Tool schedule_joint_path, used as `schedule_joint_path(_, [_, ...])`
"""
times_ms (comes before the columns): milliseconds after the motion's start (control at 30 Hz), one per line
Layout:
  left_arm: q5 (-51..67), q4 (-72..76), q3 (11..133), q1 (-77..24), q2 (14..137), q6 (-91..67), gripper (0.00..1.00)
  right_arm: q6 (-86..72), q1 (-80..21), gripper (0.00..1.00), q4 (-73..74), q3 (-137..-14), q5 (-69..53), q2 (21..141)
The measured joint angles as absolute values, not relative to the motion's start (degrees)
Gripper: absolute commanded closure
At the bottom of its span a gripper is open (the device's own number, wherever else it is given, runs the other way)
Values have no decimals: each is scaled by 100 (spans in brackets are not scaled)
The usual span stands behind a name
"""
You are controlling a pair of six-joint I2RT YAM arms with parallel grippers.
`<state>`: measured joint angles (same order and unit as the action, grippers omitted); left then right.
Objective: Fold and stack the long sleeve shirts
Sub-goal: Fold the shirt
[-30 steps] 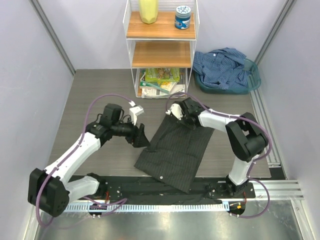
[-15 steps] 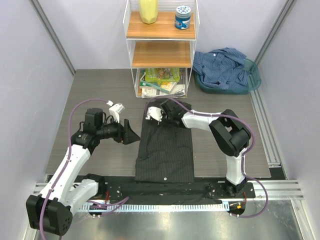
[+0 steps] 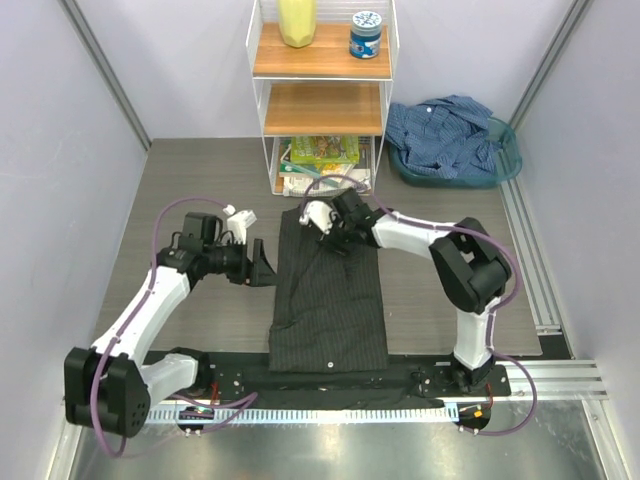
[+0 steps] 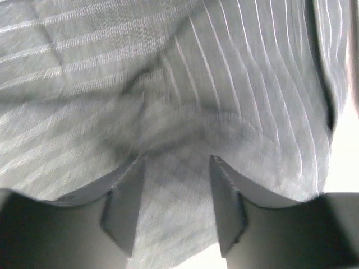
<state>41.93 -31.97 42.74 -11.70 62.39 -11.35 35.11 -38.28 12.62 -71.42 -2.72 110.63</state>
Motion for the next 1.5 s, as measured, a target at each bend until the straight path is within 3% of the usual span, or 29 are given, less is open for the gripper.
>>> schedule_joint_path(300, [4351, -4117, 5269, -1719, 7113, -390, 34, 1874, -3599, 32, 2458, -6775, -1734, 8486])
schedule_joint_path(467, [4405, -5605, 6796, -2117, 8346, 897, 33, 910, -3363, 22, 2744, -5833, -2637, 7505])
schedule_joint_path(633, [4110, -6726, 6928, -2414, 8879, 2386, 33, 281, -3085, 20, 3022, -4936, -3122, 7596])
schedule_joint_path(767, [3817, -6840, 6469, -2893, 8888, 2899, 31, -220, -2943, 11, 3111, -4639, -3481, 7865])
schedule_joint_path(1233, [3704, -6018, 6274, -3710, 9605, 2976, 25, -600, -2646, 4, 3138, -4405, -3946, 8543])
schedule_joint_path(1500, [3688, -5695, 6274, -3883, 9942, 2856, 20, -600, -2388, 5, 3146, -4401, -4060, 8545])
